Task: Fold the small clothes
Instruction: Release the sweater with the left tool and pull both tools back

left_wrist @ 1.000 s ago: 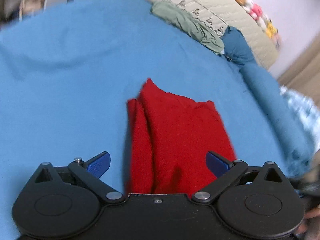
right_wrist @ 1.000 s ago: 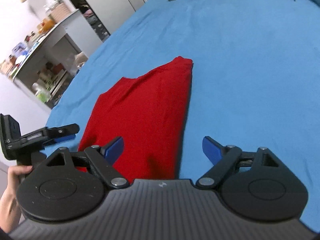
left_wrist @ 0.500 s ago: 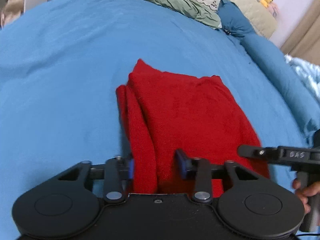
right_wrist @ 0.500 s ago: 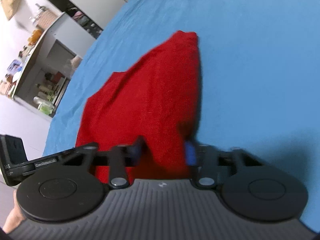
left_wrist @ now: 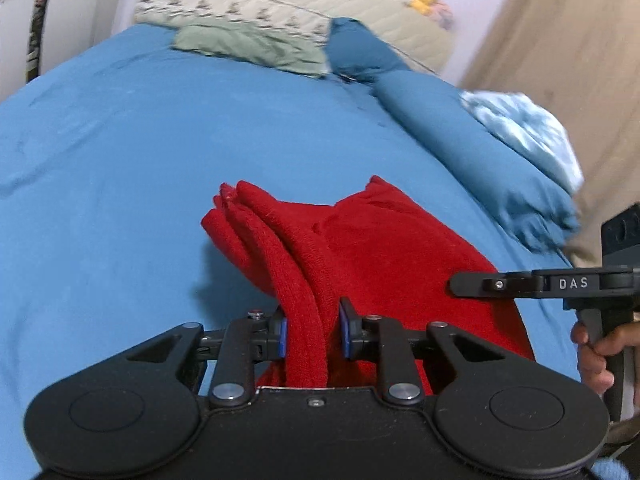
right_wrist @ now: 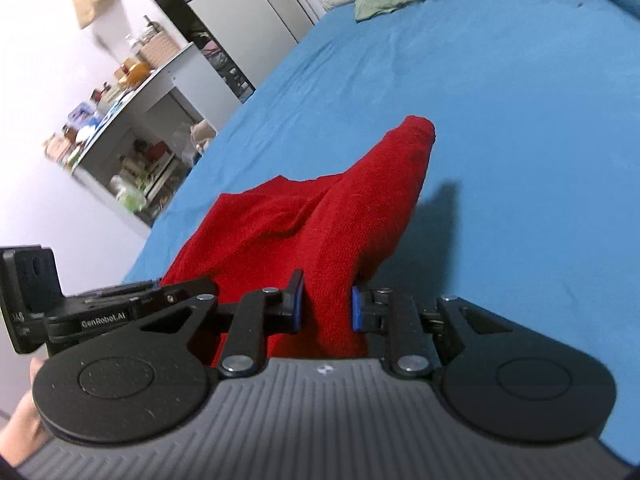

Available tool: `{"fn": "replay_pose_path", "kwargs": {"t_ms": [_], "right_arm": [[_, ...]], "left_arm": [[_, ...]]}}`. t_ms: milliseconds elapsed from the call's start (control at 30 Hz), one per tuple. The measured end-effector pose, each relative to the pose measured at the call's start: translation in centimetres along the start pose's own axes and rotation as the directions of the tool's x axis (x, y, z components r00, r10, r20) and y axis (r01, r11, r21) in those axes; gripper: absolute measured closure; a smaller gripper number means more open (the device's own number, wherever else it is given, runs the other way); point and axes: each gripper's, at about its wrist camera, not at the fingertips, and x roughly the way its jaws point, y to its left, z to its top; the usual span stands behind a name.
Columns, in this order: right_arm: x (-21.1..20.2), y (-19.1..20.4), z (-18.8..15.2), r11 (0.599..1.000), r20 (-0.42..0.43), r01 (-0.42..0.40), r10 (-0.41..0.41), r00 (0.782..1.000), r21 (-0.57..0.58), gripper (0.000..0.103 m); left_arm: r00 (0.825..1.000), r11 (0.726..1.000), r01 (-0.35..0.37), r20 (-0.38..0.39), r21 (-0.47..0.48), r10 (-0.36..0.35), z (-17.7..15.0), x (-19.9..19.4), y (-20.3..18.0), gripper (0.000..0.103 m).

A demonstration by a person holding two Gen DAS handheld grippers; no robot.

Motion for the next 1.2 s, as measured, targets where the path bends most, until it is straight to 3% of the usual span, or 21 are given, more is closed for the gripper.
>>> {"fn": "replay_pose_path", "kwargs": {"t_ms": [133, 233, 400, 467, 500, 533, 567, 633, 800, 1033, 1200], "right_arm": [[-2.3, -2.6, -6.0, 0.998, -0.011, 0.052, -0.052, 0.999, 0.026, 0.065], [-1.9, -4.9, -9.8, 0.991, -0.03, 0.112, -0.11, 0.993, 0.067, 0.065], [-1.9, -6.2, -11.2, 0.988, 0.005, 0.08, -0.081, 0.997, 0.136, 0.063], [-2.3, -5.6, -11.0, 0.989, 0.008, 0.098, -0.099, 0.995, 0.111, 0.055], [-2.6, -5.4, -10.8, 0.99, 0.012, 0.105, -0.107, 0.994, 0.095, 0.045], [-3.0, -5.5, -10.9, 0.991, 0.029, 0.102, -0.105, 0.994, 0.081, 0.035], [-3.5, -5.5, -10.8, 0.992, 0.053, 0.102, -0.106, 0.993, 0.071, 0.03], [-3.8, -5.4, -10.4, 0.99, 0.077, 0.133, -0.137, 0.988, 0.054, 0.021], [-1.7, -6.6, -11.0, 0.966, 0.046, 0.26, -0.26, 0.965, 0.005, 0.021], [-0.5, -7.8, -12.2, 0.964, 0.036, 0.263, -0.265, 0.964, 0.046, 0.02], [-4.0, -5.8, -11.6, 0.97, 0.088, 0.24, -0.243, 0.966, 0.038, 0.02]], "left_arm": [[0.999, 1.0, 0.011, -0.039, -0.023, -0.012, -5.6, 0.9, -2.7, 0.078], [0.994, 0.999, -0.048, -0.099, -0.02, 0.046, -8.5, 3.5, -3.3, 0.078], [0.994, 0.998, -0.064, -0.09, -0.029, 0.062, -8.8, 3.7, -3.1, 0.075], [0.993, 0.996, -0.086, -0.087, -0.022, 0.084, -8.2, 3.8, -3.9, 0.069], [0.992, 0.995, -0.103, -0.075, -0.014, 0.102, -8.2, 3.6, -4.3, 0.065], [0.991, 0.992, -0.123, -0.059, -0.008, 0.122, -8.2, 3.3, -4.6, 0.052], [0.99, 0.99, -0.139, -0.035, -0.004, 0.138, -8.1, 2.7, -4.3, 0.034], [0.985, 0.985, -0.17, 0.0, -0.005, 0.17, -8.1, 2.4, -4.3, 0.025], [0.969, 0.97, -0.244, -0.039, -0.014, 0.243, -8.5, 4.9, -3.2, 0.025], [0.967, 0.969, -0.246, -0.068, -0.013, 0.245, -9.6, 5.5, -2.0, 0.026], [0.962, 0.963, -0.27, -0.037, 0.007, 0.27, -8.5, 2.7, -3.5, 0.034]]}}
